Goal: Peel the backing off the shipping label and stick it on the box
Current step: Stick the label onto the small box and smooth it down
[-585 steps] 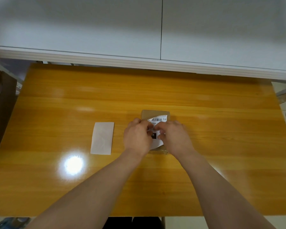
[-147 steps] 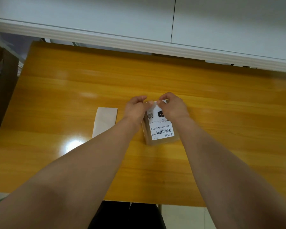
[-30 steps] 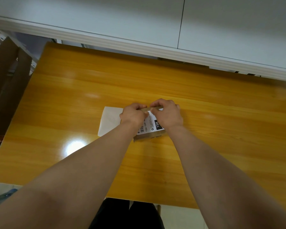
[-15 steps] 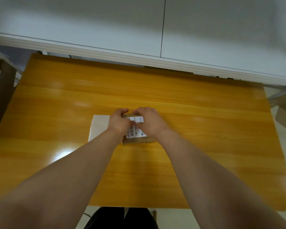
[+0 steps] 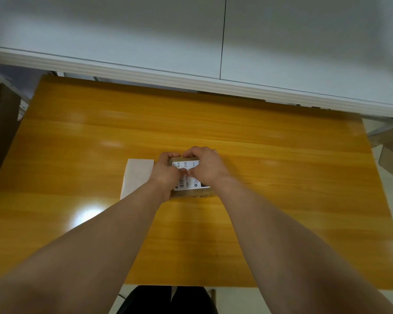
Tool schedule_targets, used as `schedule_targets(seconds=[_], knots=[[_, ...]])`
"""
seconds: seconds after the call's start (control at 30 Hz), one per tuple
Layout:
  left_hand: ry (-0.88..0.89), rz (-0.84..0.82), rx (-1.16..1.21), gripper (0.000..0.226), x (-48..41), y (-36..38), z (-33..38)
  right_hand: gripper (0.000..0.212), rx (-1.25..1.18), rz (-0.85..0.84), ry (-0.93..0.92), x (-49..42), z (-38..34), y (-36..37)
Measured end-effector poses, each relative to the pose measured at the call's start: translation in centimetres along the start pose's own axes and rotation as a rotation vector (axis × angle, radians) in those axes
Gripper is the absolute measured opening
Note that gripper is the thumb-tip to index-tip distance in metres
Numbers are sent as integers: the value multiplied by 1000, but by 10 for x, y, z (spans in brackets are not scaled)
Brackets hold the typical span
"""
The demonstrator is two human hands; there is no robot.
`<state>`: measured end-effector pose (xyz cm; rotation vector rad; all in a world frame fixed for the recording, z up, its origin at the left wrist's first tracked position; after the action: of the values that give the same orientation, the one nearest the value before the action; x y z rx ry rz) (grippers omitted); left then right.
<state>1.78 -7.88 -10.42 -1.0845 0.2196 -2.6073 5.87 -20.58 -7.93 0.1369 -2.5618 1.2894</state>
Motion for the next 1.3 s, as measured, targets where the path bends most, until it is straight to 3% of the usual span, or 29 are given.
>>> schedule_targets(seconds=[0.4,0.63,0.83,0.97,1.03,1.13,1.2,1.3], knots=[[-54,47,77,36,-1,-1,-2,31,-36,15,146,-7,1,3],[-154,117,142,32,1,-3,-4,21,-9,116,187,-3,1,-2],[-156,127,173,23,2,-3,-4,17,0,164,149,-1,1,-3],[-170,68,232,19,0,-5,-2,16,9,53,74,-2,2,-1],[-156,-5,270,28,1,-8,1,36,42,-59,9,0,0,0],[-102,-150,249,73,0,-9,-4,62,82,-175,-64,5,-3,-1],[-61,-219,173,92,4,-9,-8,68,121,-189,-92,8,-4,1],[-42,-217,108,95,8,-11,-11,66,153,-151,-87,10,-6,3]])
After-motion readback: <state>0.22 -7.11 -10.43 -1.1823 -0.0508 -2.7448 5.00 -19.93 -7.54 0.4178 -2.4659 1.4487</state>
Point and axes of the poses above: each hand's wrist, its own x-axis away from the middle knuckle, its own y-axis out of the palm, z = x × y, the point moved 8 cm from there along -x, towards the middle knuckle, and after that the axes turned 14 degrees about z, right-handed, at the moved point
